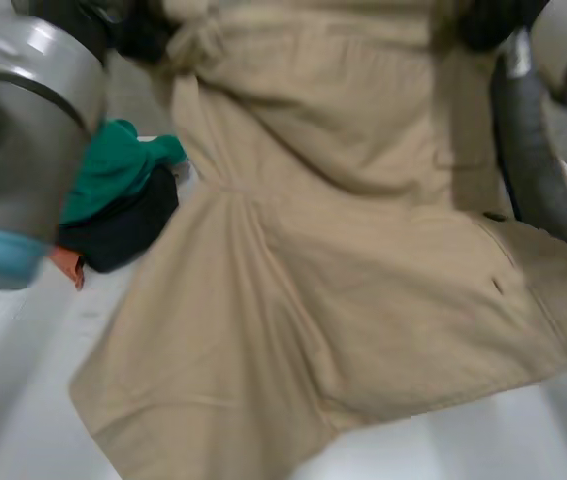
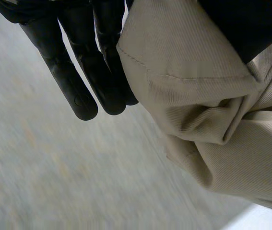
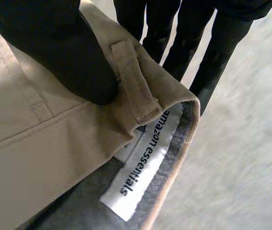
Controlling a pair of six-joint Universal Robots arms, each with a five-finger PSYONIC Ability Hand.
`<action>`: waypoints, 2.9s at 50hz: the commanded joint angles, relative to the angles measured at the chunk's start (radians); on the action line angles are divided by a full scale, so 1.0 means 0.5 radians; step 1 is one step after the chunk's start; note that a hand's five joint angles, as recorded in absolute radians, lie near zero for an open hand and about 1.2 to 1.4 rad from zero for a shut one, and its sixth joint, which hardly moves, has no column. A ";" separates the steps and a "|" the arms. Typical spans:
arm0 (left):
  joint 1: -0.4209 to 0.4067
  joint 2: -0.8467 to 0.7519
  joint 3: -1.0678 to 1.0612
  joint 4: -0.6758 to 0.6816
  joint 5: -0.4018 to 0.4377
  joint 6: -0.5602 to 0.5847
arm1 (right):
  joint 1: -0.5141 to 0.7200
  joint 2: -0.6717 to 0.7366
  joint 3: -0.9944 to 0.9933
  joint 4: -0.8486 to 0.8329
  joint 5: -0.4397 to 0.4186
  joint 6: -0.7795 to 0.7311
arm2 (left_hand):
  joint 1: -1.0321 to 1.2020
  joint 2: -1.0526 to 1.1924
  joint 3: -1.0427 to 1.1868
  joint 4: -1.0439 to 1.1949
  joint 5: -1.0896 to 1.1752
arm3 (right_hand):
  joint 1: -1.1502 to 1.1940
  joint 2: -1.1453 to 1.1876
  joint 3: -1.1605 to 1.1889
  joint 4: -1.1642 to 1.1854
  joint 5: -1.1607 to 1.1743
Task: Fold the laundry.
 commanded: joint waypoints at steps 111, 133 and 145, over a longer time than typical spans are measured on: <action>-0.213 -0.118 -0.965 -0.059 0.171 0.325 | -0.646 -0.167 1.616 -0.092 -0.584 -0.737 | 0.509 0.402 0.414 0.393 0.470 | 0.558 0.439 0.423 0.400 0.431; -0.022 -0.438 0.432 1.041 0.061 0.482 | -0.284 0.153 0.342 -1.621 -0.062 -0.089 | 0.509 0.402 0.414 0.393 0.470 | 0.558 0.439 0.423 0.400 0.431; 0.000 -0.582 -0.089 0.789 0.082 0.402 | -0.275 0.638 0.308 -1.002 -0.086 -0.104 | 0.509 0.402 0.414 0.393 0.470 | 0.558 0.439 0.423 0.400 0.431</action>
